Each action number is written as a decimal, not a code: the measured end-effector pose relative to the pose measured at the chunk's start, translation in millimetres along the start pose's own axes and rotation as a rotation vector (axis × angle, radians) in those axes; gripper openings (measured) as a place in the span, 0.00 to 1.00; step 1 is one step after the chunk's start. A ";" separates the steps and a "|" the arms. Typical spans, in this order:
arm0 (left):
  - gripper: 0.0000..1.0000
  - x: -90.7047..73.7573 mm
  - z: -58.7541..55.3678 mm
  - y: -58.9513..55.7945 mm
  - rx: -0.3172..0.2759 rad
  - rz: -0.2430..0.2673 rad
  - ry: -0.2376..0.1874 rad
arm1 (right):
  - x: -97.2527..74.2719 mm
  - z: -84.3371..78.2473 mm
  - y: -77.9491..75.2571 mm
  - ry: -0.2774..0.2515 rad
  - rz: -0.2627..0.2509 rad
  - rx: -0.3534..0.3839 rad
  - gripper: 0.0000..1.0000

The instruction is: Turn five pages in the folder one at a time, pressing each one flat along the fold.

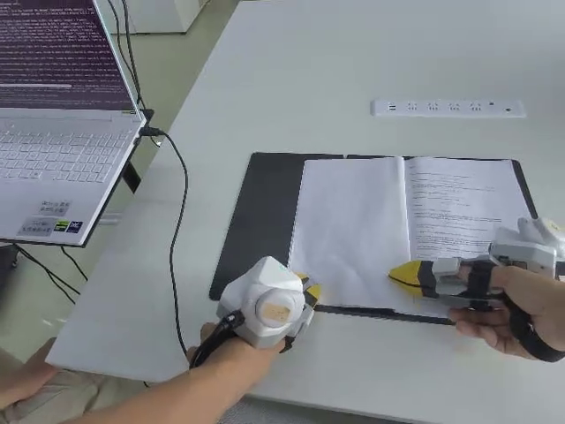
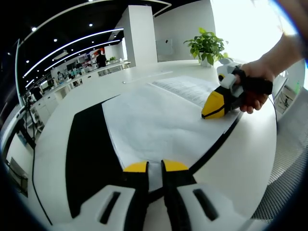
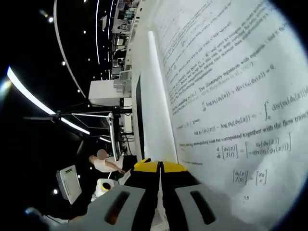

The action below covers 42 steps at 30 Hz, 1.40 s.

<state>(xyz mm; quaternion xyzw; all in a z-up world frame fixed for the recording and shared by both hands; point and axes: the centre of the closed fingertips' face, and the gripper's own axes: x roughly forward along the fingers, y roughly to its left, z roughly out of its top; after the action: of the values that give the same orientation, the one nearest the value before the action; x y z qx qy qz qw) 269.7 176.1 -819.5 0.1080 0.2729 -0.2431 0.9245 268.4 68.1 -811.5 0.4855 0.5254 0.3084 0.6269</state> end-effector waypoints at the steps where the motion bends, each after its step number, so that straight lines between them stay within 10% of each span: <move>1: 0.09 -0.2 0.0 -0.1 0.001 0.000 0.000 | -0.7 -0.1 -3.1 0.004 0.003 0.005 0.00; 17: 0.09 -2.7 -1.2 -0.7 0.002 0.006 0.003 | -14.9 -52.7 -18.0 0.043 -0.039 0.019 0.00; 19: 0.09 -3.6 -1.0 -0.8 0.002 0.008 0.006 | -17.5 -60.6 -9.2 0.042 0.017 0.055 0.00; 30: 0.10 -5.9 0.3 0.0 -0.080 0.004 0.052 | -44.3 -68.3 44.7 -0.112 0.137 -0.027 0.00; 39: 0.25 -28.4 28.6 -2.2 -0.094 -0.035 0.013 | -92.1 -47.4 59.7 -0.333 0.026 -0.274 0.01; 42: 0.29 -41.0 35.4 -2.1 -0.114 -0.040 0.000 | -113.0 -39.6 56.0 -0.407 -0.050 -0.343 0.16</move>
<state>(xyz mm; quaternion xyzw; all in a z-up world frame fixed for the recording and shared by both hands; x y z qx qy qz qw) 254.6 178.5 -767.6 0.0498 0.2885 -0.2458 0.9241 208.3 -3.1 -717.7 0.4111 0.3406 0.2733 0.8002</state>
